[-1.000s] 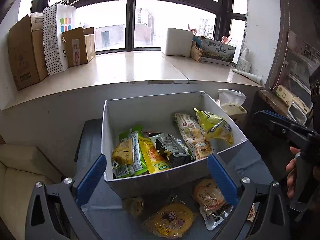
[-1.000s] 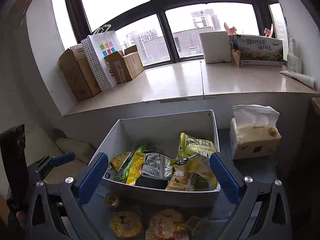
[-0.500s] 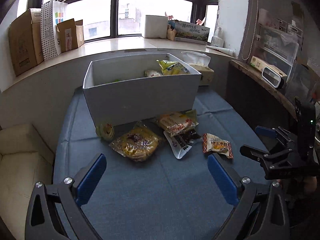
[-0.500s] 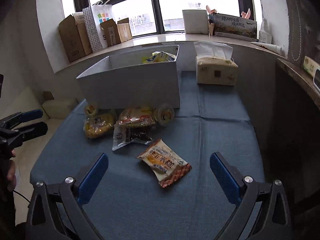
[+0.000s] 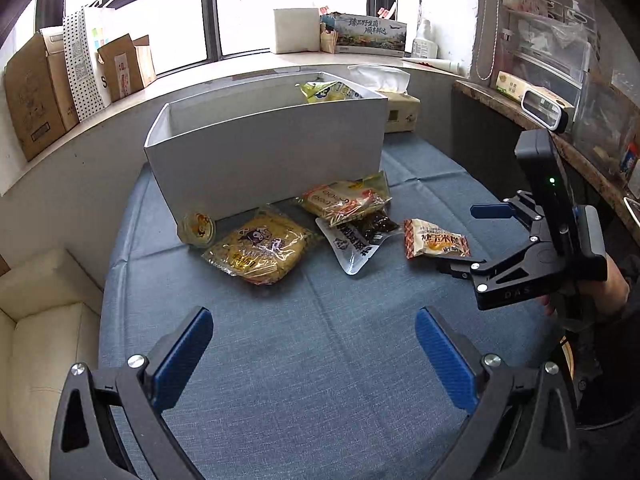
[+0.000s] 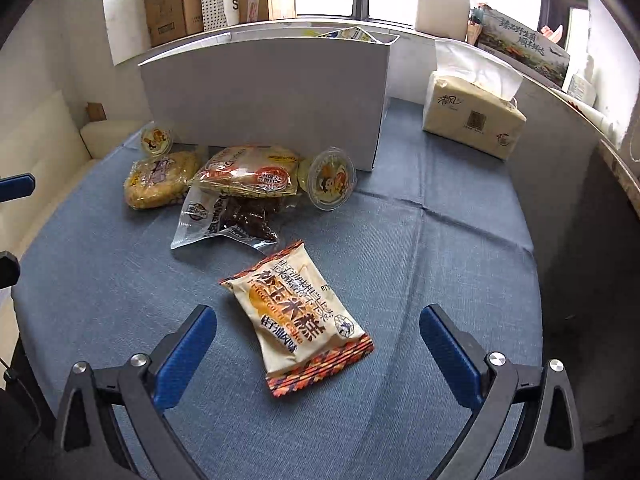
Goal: Organize snacks
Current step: 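Grasp orange-wrapped cake with right tool while left tool grasps round yellow bread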
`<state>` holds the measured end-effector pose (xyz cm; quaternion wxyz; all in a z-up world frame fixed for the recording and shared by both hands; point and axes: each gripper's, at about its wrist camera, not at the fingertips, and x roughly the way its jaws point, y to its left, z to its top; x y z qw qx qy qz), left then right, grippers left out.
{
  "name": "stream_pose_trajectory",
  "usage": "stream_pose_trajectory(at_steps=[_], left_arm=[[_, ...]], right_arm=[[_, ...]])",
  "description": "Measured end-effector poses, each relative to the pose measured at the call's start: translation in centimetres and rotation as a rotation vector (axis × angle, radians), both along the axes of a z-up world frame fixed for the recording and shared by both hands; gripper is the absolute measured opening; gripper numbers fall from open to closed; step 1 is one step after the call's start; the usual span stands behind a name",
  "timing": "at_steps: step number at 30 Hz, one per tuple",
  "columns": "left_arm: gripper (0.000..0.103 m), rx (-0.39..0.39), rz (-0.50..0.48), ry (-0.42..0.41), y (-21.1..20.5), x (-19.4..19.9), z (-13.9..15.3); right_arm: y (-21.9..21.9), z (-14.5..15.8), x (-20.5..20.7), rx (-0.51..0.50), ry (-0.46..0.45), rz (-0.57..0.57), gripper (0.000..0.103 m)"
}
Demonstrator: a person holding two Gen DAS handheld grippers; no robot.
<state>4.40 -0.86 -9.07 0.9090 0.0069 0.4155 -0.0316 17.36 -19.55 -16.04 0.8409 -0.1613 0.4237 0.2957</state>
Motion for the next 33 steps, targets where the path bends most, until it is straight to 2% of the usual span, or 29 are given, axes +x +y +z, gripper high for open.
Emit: stream_pose_trajectory(at_steps=[5, 6, 8, 9, 10, 14, 17, 18, 22, 27, 29, 33], left_arm=[[0.103, -0.025, 0.02, 0.019, 1.1, -0.1, -0.6], [0.103, -0.032, 0.025, 0.023, 1.3, -0.1, -0.7], [0.103, -0.035, 0.037, 0.025, 1.7, -0.1, -0.8], [0.103, -0.037, 0.042, 0.027, 1.9, -0.1, -0.9], [0.103, -0.04, 0.046, 0.029, 2.0, -0.1, -1.0], [0.103, -0.04, 0.05, 0.037, 2.5, 0.3, -1.3], [0.103, -0.034, 0.027, 0.037, 2.9, 1.3, -1.5], [0.103, -0.023, 0.018, 0.039, 3.2, 2.0, -1.7], [0.103, 0.045, -0.018, 0.08, 3.6, 5.6, -2.5], [0.103, 0.054, -0.082, 0.136, 4.1, 10.3, -4.7], [0.103, 0.068, -0.136, 0.151, 3.7, 11.7, -5.5], [0.103, 0.104, -0.194, 0.24, 3.0, 14.0, -7.4]], right_arm=[[1.0, -1.3, 0.7, -0.007, 0.056, 0.033, 0.101], [1.0, -1.5, 0.7, -0.017, 0.057, 0.028, 0.095], [0.9, -1.2, 0.5, -0.006, 0.037, 0.012, 0.074], [0.8, -1.0, 0.4, 0.0, 0.028, 0.001, 0.052], [0.7, -0.8, 0.2, -0.003, 0.023, -0.01, 0.049], [0.4, -0.6, -0.3, -0.004, 0.029, -0.019, 0.047], [-0.5, 0.3, -0.9, 0.036, 0.038, -0.055, 0.045], [-0.9, 0.9, -1.2, 0.061, 0.037, -0.067, 0.04], [-2.5, 3.0, -2.9, 0.112, 0.001, -0.097, 0.04], [-3.5, 4.4, -4.5, 0.166, -0.001, -0.113, 0.04], [-3.9, 4.8, -5.0, 0.19, 0.005, -0.113, 0.04], [-3.8, 5.1, -5.8, 0.197, 0.003, -0.106, 0.04]])
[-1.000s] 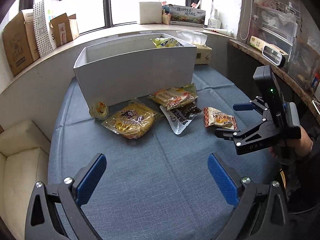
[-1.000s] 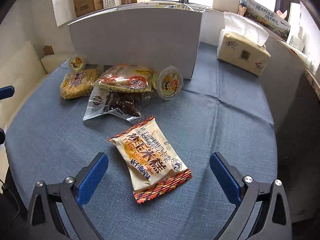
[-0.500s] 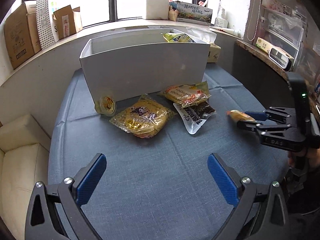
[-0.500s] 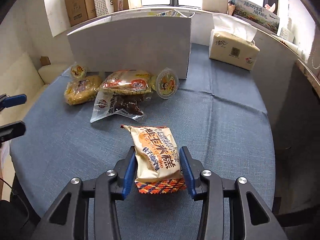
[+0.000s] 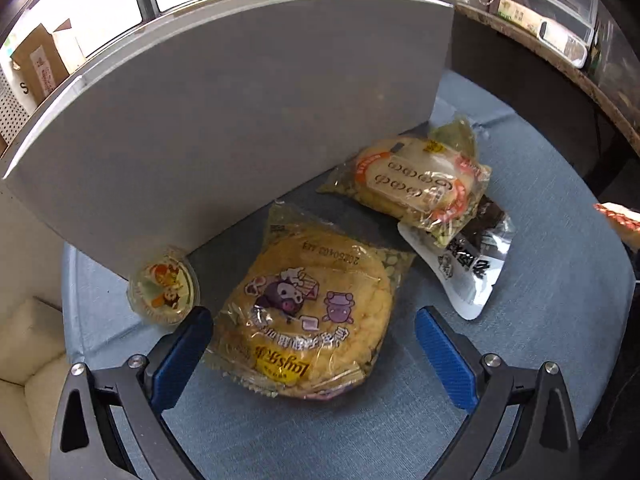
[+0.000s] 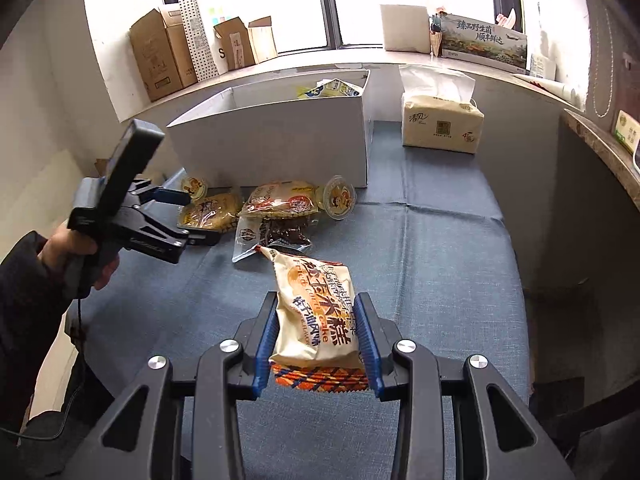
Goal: Organize snacks
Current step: 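Grasp orange-wrapped cake with right tool while left tool grasps round yellow bread, then release orange cake into box with right tool while left tool releases yellow bread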
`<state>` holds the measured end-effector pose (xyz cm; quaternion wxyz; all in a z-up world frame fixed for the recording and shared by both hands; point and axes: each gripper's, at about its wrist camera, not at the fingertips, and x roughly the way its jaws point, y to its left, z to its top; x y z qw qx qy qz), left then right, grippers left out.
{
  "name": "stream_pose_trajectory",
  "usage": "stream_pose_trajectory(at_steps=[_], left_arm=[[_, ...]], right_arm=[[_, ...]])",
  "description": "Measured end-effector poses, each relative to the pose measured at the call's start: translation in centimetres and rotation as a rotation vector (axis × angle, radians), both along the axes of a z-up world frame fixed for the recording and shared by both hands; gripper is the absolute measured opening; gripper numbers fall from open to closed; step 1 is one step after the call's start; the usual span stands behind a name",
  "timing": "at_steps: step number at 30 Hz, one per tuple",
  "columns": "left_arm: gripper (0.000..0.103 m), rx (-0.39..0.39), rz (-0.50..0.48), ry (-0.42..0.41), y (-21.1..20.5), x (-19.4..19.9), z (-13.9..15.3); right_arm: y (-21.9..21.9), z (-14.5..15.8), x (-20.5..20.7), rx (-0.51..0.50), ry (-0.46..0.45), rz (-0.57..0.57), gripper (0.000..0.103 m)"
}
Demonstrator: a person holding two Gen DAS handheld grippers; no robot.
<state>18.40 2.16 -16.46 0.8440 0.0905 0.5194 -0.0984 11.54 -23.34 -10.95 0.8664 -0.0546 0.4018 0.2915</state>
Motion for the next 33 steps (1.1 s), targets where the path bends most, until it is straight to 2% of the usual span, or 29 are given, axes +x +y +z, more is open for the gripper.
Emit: stream_pose_trajectory(at_steps=[4, 5, 7, 11, 13, 19, 22, 25, 28, 33], left_arm=[[0.101, -0.042, 0.012, 0.012, 0.9, 0.9, -0.5], [0.091, -0.061, 0.019, -0.004, 1.2, 0.7, -0.3], [0.083, -0.086, 0.034, -0.017, 1.7, 0.2, 0.0], [0.082, -0.132, 0.025, -0.062, 1.9, -2.5, 0.9], [0.081, -0.141, 0.055, -0.091, 1.9, -4.1, 1.7], [0.081, -0.229, 0.149, -0.24, 2.3, -9.7, 7.3], [0.082, -0.212, 0.222, -0.322, 2.4, -10.6, 10.8], [0.082, -0.229, 0.265, -0.387, 3.4, -10.2, 14.0], [0.082, -0.194, 0.331, -0.413, 4.8, -6.6, 16.4], [0.082, -0.224, 0.356, -0.398, 6.7, 0.2, 17.5]], right_arm=[[0.2, -0.2, -0.2, -0.001, 0.004, 0.003, 0.04], [0.2, -0.3, -0.2, 0.0, 0.007, 0.003, 0.04], [0.3, -0.4, -0.3, 0.0, 0.009, 0.004, 0.04], [0.6, -0.5, -0.5, 0.007, 0.012, 0.011, 0.04], [0.8, -0.6, -0.6, 0.01, 0.016, 0.017, 0.04], [2.1, 0.2, -0.7, 0.03, 0.005, 0.038, 0.04], [3.4, 1.2, 0.3, 0.039, -0.007, 0.044, 0.04], [5.1, 3.5, 2.3, 0.068, -0.048, 0.05, 0.04], [7.4, 6.4, 5.1, 0.091, -0.103, 0.059, 0.04], [11.6, 10.2, 12.3, 0.162, -0.12, 0.048, 0.041]])
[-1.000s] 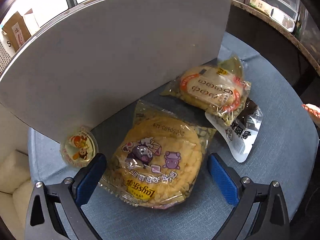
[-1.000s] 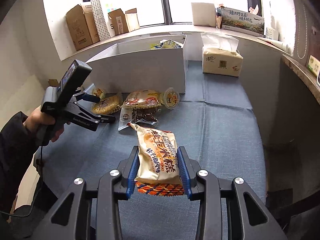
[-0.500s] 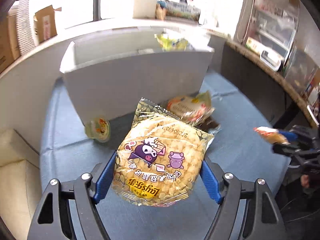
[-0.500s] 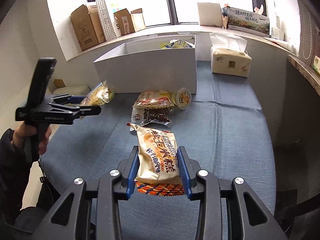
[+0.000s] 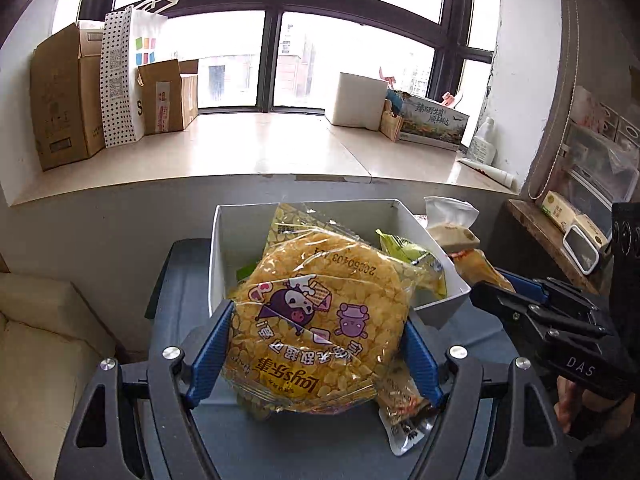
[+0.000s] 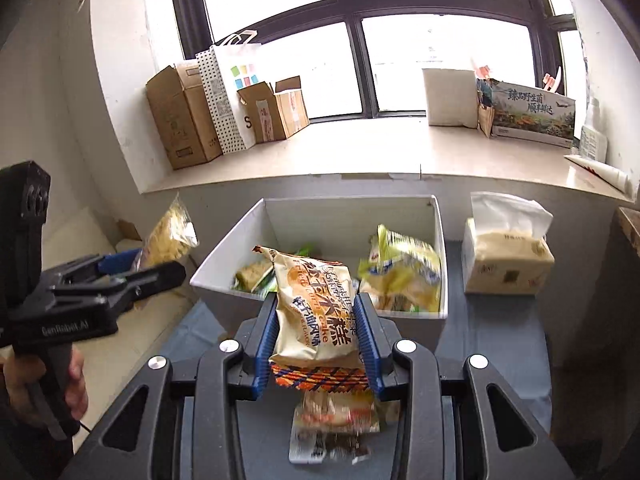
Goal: Organize snacks
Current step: 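Release orange cake into box with right tool while left tool releases yellow bread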
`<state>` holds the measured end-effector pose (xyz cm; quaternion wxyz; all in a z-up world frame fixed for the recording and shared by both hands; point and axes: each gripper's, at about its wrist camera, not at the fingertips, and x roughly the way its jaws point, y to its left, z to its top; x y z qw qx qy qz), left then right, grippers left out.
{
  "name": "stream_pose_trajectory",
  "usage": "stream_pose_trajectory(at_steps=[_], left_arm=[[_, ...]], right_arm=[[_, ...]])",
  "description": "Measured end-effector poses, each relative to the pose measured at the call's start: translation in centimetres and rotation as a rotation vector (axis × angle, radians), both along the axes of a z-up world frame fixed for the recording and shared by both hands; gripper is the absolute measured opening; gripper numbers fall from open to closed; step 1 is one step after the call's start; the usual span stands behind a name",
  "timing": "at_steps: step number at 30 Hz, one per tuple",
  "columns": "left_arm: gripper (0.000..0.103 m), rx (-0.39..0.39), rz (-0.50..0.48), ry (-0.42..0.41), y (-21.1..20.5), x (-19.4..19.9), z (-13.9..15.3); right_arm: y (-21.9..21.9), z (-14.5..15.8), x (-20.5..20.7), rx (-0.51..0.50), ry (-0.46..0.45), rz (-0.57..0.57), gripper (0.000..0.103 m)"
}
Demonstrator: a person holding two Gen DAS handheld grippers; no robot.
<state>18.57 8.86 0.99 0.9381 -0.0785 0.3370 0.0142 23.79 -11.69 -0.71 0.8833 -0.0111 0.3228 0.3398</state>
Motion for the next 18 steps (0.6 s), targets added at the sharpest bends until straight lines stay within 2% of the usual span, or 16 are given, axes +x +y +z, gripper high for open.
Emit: stream_pose_trajectory(at_steps=[2, 6, 7, 8, 9, 10, 12, 15, 18], left_arm=[[0.082, 0.005, 0.006, 0.033, 0.4, 2.9, -0.8], [0.083, 0.026, 0.0, 0.091, 0.9, 7.1, -2.9], [0.089, 0.042, 0.001, 0.106, 1.0, 7.9, -3.2], [0.101, 0.055, 0.007, 0.121, 1.1, 8.5, -3.6], [0.103, 0.058, 0.01, 0.128, 1.4, 8.7, -3.8], [0.103, 0.055, 0.006, 0.135, 1.5, 8.6, -4.1], [0.103, 0.068, 0.002, 0.141, 1.7, 8.1, -4.6], [0.103, 0.091, -0.001, 0.137, 1.9, 6.8, -4.8], [0.103, 0.071, -0.004, 0.125, 2.1, 5.5, -4.6]], right_arm=[[1.7, 0.6, 3.0, 0.024, 0.008, 0.01, 0.041], [4.9, 0.5, 8.6, 0.001, 0.075, 0.008, 0.041], [5.8, 0.3, 9.7, -0.017, 0.089, 0.013, 0.051], [6.5, 0.2, 10.7, -0.024, 0.112, 0.022, 0.066], [6.9, 0.0, 11.5, -0.028, 0.133, 0.031, 0.097], [7.0, 0.0, 11.8, -0.026, 0.123, 0.014, 0.103], [6.3, 0.4, 11.7, 0.003, 0.083, -0.03, 0.103], [5.1, 0.6, 11.1, 0.077, 0.1, -0.013, 0.103], [4.1, 0.7, 10.0, 0.066, 0.072, -0.028, 0.103]])
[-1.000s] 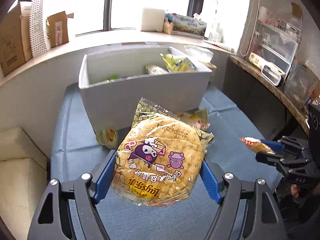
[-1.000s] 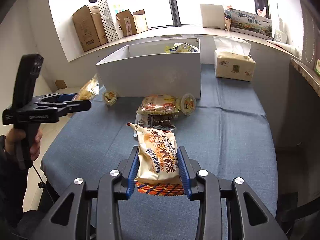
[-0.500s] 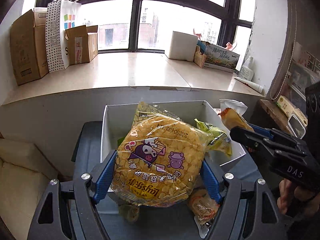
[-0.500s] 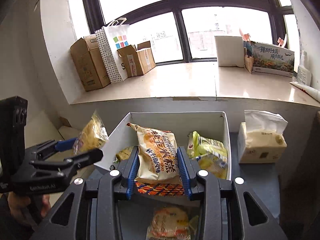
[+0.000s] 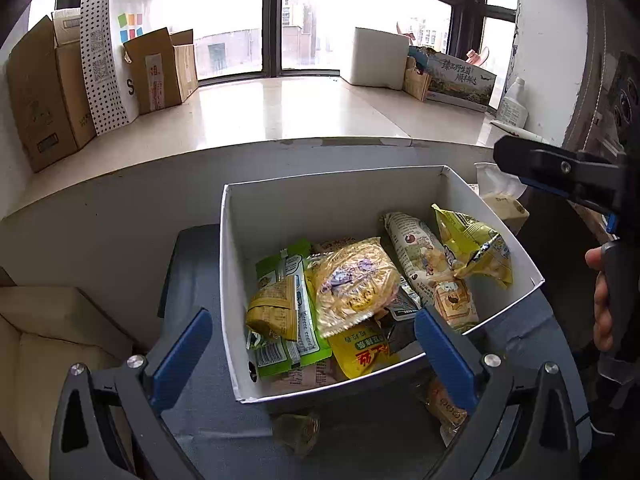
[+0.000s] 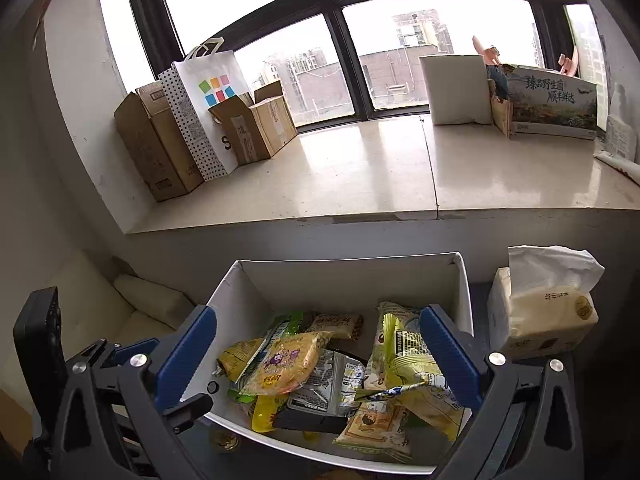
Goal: Organize snacks
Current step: 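Release orange cake into box with right tool while left tool releases yellow bread, then grasp cream bread bag with right tool while left tool grasps brown meat pack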
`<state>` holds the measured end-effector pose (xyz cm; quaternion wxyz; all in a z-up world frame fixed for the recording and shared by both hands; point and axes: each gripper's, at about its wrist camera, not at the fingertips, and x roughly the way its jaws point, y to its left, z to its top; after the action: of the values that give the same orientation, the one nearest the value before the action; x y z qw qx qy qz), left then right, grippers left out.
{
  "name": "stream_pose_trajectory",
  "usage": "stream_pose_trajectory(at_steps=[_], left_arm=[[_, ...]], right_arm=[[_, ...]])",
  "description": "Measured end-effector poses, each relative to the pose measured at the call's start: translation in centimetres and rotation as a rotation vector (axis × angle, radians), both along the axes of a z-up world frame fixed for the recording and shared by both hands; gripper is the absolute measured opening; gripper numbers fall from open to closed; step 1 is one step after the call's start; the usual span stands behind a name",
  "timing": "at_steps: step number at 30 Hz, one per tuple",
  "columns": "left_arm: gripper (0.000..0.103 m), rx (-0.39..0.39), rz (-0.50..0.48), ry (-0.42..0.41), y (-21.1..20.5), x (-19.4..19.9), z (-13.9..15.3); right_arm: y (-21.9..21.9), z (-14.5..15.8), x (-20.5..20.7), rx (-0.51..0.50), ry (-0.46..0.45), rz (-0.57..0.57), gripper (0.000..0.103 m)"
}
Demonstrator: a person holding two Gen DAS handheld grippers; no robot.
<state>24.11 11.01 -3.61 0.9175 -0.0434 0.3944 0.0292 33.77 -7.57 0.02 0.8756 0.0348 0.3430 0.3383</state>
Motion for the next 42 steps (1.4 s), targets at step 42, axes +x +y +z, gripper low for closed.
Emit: stream_pose_trajectory(at_steps=[42], left_arm=[[0.103, -0.125, 0.004, -0.013, -6.6, -19.9, -2.4]], right_arm=[[-2.6, -13.4, -12.8, -0.243, 0.117, 0.08, 0.103]])
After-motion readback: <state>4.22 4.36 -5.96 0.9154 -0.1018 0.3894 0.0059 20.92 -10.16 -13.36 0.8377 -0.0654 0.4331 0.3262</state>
